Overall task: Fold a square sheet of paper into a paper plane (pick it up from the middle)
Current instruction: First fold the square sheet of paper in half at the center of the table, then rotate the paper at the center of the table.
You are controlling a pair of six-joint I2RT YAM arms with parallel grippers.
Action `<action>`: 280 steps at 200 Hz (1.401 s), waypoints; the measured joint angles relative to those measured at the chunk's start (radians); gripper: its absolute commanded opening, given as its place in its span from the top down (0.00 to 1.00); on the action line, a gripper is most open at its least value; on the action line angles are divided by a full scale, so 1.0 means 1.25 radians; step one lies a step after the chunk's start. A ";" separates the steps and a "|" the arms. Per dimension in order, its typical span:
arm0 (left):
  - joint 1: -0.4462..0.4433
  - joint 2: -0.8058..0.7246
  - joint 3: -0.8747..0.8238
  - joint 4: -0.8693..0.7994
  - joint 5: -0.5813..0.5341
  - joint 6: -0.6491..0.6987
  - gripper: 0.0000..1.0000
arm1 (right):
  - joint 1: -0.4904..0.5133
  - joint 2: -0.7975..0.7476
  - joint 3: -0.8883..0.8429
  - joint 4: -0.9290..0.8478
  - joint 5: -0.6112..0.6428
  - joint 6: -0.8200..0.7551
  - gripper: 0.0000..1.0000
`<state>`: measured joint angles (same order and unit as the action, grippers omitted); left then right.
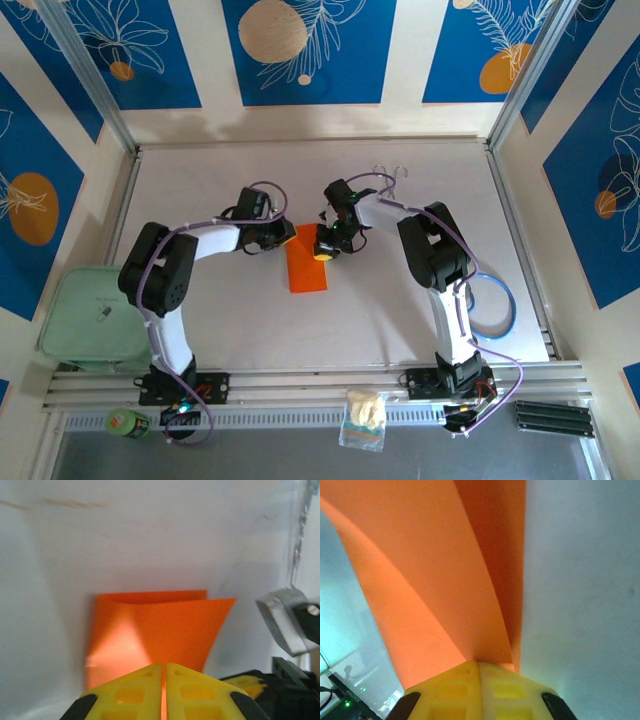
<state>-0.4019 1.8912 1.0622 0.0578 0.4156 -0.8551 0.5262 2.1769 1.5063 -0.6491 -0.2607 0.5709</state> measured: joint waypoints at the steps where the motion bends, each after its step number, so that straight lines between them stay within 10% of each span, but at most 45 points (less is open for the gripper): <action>1: -0.002 0.002 0.002 0.001 0.002 0.000 0.88 | 0.000 0.000 0.000 0.000 0.000 0.000 0.99; 177: 0.125 0.063 0.089 -0.103 -0.027 0.071 0.89 | 0.009 0.021 0.113 -0.127 0.151 -0.150 0.98; 280: 0.004 0.036 0.060 -0.084 0.066 0.081 0.90 | 0.008 0.052 0.173 -0.190 0.137 -0.397 0.97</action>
<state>-0.3969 1.9358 1.1370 -0.0475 0.4980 -0.7532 0.5362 2.2425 1.7229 -0.8871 -0.0895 0.0750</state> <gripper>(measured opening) 0.103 0.048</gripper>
